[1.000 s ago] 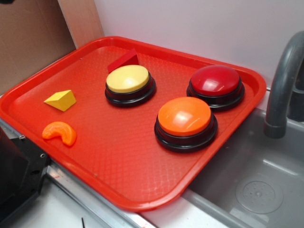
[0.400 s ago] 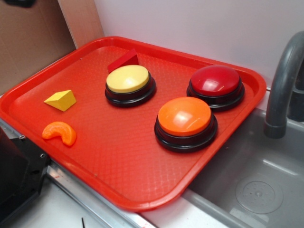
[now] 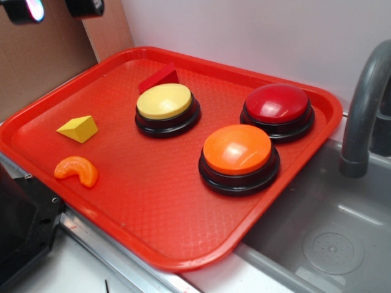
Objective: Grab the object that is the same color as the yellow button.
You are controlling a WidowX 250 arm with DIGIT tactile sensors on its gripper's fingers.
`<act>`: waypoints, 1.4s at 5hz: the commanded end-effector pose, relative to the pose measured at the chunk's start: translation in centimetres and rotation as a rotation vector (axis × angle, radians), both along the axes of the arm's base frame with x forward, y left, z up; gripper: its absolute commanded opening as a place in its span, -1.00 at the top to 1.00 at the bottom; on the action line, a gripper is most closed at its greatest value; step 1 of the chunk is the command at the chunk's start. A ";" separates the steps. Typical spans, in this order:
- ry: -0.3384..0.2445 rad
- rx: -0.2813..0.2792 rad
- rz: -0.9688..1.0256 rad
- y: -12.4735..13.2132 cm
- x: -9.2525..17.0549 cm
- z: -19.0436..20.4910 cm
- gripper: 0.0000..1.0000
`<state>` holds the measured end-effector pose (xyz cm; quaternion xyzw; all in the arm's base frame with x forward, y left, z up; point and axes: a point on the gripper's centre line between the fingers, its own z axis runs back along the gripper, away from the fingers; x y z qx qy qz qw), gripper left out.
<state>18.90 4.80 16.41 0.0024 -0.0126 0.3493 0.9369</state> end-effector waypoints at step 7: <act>0.037 0.048 0.668 1.1 -1.9 -13.4 -1.00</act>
